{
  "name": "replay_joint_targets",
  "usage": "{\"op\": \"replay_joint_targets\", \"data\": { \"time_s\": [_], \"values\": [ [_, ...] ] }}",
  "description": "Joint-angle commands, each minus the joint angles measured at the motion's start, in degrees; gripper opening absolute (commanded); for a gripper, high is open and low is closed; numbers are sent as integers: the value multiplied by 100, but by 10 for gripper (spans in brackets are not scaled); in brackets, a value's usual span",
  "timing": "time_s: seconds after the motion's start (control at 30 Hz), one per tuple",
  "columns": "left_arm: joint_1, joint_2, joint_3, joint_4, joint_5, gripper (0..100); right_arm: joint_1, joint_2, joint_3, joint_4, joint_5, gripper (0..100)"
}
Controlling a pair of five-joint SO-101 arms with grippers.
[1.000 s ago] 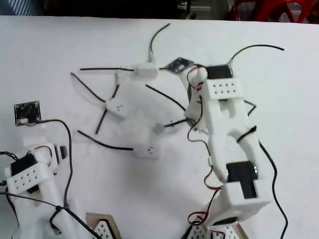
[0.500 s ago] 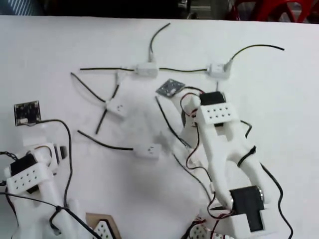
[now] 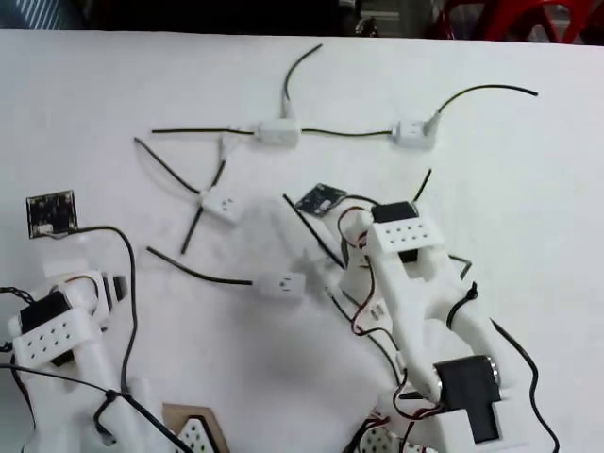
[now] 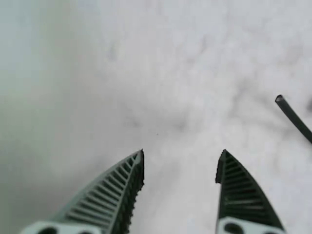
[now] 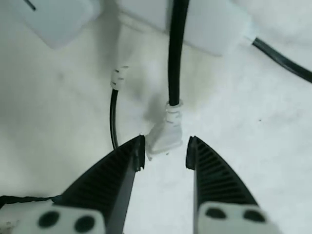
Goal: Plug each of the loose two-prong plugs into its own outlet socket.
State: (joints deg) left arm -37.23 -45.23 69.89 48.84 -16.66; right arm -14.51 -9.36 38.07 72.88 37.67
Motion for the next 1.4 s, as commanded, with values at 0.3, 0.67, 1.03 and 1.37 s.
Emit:
{"op": "replay_joint_targets", "data": {
  "time_s": [0.3, 0.67, 1.03, 1.37],
  "values": [
    [-22, -171, -9, -105, -53, 246, 40, -268, 396, -629, -299, 134],
    [-22, -171, -9, -105, -53, 246, -84, -259, 378, -347, -615, 132],
    [-22, -171, -9, -105, -53, 246, -57, -224, 835, -1024, -615, 57],
    [-22, -171, -9, -105, -53, 246, -92, -286, -44, 92, -712, 111]
  ]
}}
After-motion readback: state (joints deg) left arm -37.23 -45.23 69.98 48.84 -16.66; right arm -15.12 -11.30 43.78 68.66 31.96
